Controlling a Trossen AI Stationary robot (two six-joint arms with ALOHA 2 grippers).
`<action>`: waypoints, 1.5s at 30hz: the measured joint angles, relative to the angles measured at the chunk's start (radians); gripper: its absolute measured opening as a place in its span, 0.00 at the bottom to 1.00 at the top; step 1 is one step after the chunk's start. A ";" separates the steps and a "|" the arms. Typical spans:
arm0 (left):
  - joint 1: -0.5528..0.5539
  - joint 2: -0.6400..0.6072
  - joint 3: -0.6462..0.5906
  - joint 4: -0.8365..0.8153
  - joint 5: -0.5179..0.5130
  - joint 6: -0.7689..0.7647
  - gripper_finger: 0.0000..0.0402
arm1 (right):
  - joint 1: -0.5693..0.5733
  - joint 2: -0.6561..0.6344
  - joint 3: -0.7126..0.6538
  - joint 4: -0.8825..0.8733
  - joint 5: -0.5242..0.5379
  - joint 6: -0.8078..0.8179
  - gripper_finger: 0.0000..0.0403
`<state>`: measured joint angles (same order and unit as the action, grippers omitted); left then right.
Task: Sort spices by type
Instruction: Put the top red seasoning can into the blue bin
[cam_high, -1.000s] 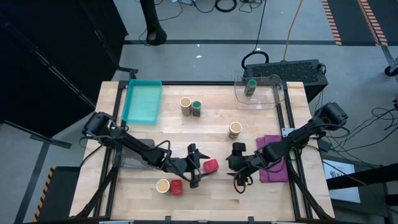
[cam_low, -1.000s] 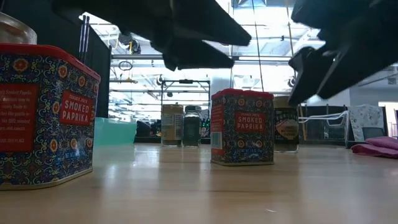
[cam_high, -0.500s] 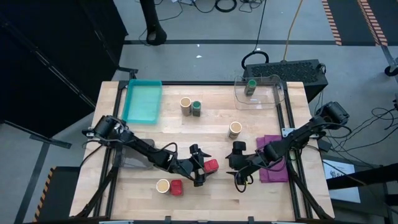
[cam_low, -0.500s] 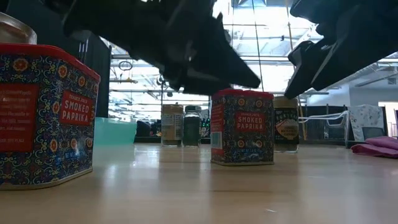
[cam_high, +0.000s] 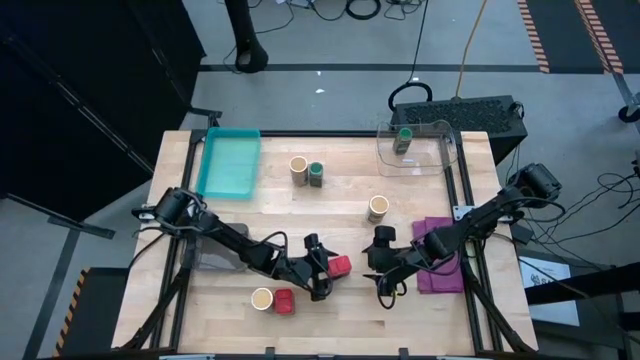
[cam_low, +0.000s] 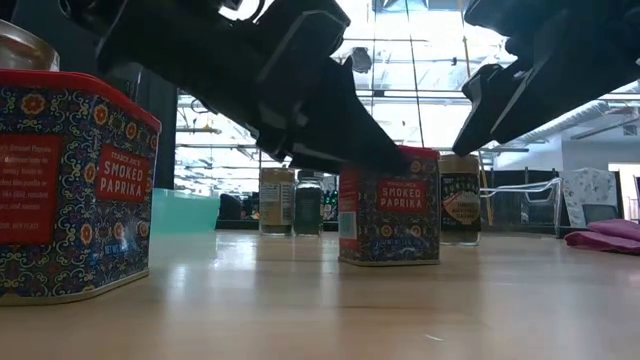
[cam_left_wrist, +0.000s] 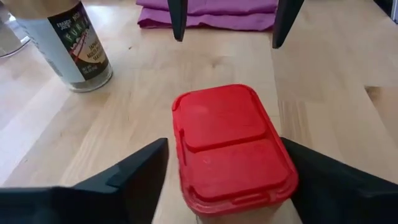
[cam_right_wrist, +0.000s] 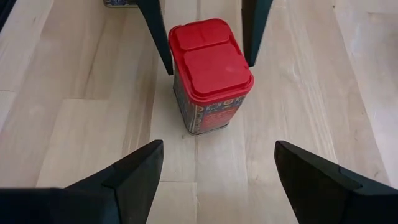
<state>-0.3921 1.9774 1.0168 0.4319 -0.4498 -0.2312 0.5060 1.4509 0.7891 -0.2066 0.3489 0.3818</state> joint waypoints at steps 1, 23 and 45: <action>0.000 0.000 0.000 -0.007 0.001 -0.002 0.69 | 0.000 0.000 0.000 0.000 0.000 0.003 0.73; -0.057 -0.341 0.013 -0.323 -0.368 0.074 0.55 | -0.002 -0.193 0.000 -0.110 0.114 -0.002 0.73; 0.630 -0.919 -0.262 -1.138 -0.595 -0.471 0.55 | -0.323 -0.330 0.000 0.076 -0.001 -0.281 0.73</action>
<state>0.2376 1.0582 0.7546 -0.7058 -1.0444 -0.7017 0.1829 1.1213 0.7891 -0.1305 0.3478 0.1005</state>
